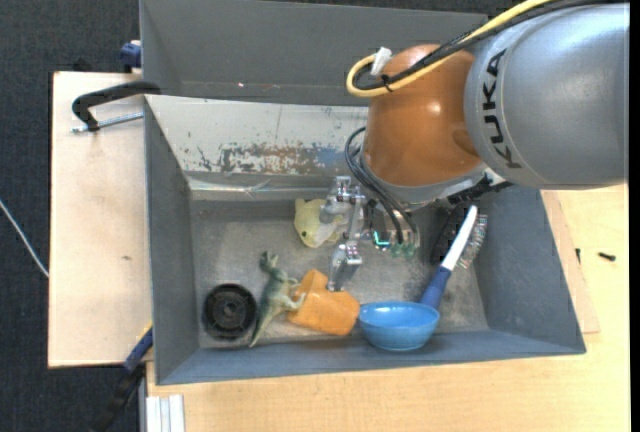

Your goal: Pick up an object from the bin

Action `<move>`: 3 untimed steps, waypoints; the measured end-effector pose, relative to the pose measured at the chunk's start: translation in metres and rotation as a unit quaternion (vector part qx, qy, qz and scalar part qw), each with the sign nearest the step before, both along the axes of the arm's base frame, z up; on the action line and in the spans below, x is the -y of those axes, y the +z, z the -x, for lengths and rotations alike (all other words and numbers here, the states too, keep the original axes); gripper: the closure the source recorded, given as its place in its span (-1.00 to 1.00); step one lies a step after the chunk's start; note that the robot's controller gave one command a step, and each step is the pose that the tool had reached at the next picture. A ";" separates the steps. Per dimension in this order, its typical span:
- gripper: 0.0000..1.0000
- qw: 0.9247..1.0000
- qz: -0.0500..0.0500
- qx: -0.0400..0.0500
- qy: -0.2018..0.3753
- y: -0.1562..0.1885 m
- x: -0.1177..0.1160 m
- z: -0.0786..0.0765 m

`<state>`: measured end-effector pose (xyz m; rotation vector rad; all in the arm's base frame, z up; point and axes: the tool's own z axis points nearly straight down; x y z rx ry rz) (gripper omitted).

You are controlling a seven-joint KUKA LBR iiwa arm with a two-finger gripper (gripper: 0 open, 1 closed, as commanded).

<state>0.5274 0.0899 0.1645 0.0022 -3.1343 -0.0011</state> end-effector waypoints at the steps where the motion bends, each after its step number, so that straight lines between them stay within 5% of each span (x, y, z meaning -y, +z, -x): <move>1: -1.00 0.989 -0.004 0.011 0.146 -0.089 0.039 -0.062; 2: 1.00 0.989 -0.004 0.017 0.145 -0.085 0.038 -0.065; 3: 1.00 0.975 0.001 0.012 0.223 0.083 0.062 -0.067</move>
Offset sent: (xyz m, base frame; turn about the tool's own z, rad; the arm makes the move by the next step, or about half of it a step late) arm 0.0575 -0.0444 -0.0945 -0.2918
